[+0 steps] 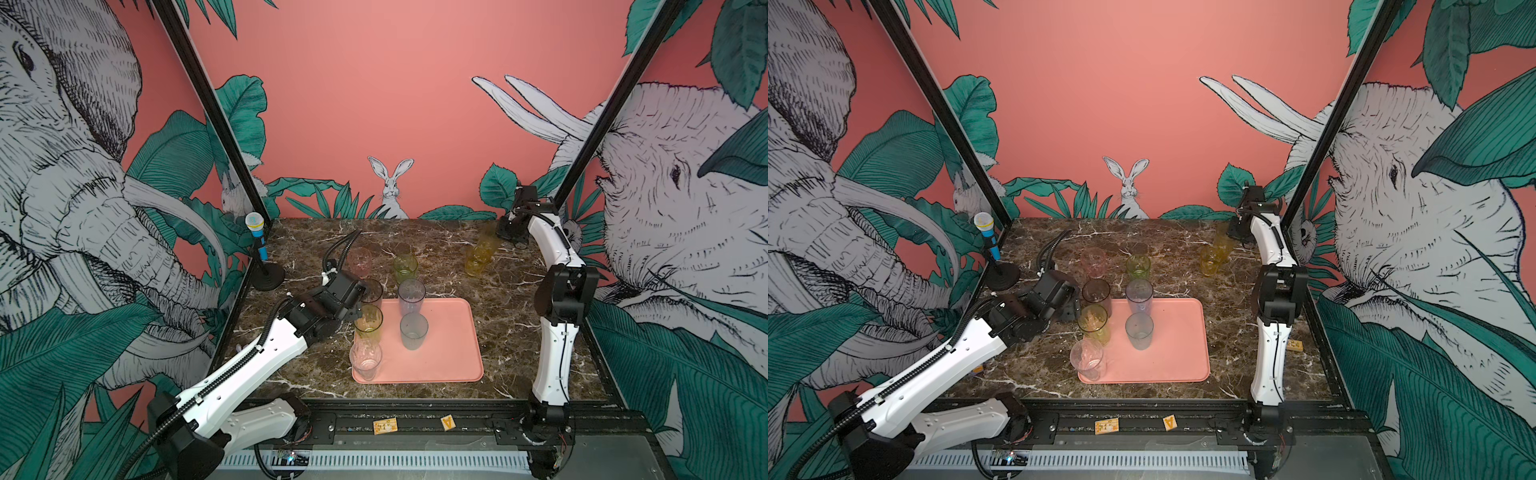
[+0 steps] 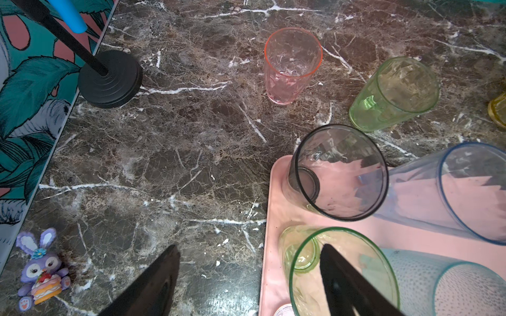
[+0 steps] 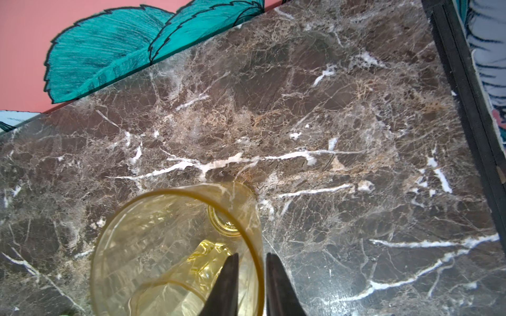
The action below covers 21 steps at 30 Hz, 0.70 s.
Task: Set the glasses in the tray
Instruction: 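Lower right gripper over the rim of the nearer yellow glass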
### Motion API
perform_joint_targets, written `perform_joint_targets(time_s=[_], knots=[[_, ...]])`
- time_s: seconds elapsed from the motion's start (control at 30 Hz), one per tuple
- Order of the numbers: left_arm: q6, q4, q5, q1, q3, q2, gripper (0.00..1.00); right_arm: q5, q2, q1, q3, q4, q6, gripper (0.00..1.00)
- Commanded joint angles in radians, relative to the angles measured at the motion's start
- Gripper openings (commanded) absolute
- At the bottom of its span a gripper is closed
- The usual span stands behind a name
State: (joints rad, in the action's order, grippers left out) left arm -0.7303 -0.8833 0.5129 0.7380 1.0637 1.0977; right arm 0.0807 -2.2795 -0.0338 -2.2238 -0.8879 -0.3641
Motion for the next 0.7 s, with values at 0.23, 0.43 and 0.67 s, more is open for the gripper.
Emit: perform_joint_targets(time_s=[0.23,0.43,0.67], knots=[[-0.001,0.004,0.004,-0.003,0.027,-0.011,0.82,0.009,0.017,-0.006,0.023,0.002,0.002,0.06],[-0.001,0.001,-0.002,-0.003,0.029,-0.014,0.83,-0.001,0.044,-0.007,0.021,-0.01,0.005,0.0],[0.0,0.004,-0.007,-0.003,0.023,-0.033,0.82,-0.017,0.111,-0.008,0.02,-0.038,0.011,0.0]])
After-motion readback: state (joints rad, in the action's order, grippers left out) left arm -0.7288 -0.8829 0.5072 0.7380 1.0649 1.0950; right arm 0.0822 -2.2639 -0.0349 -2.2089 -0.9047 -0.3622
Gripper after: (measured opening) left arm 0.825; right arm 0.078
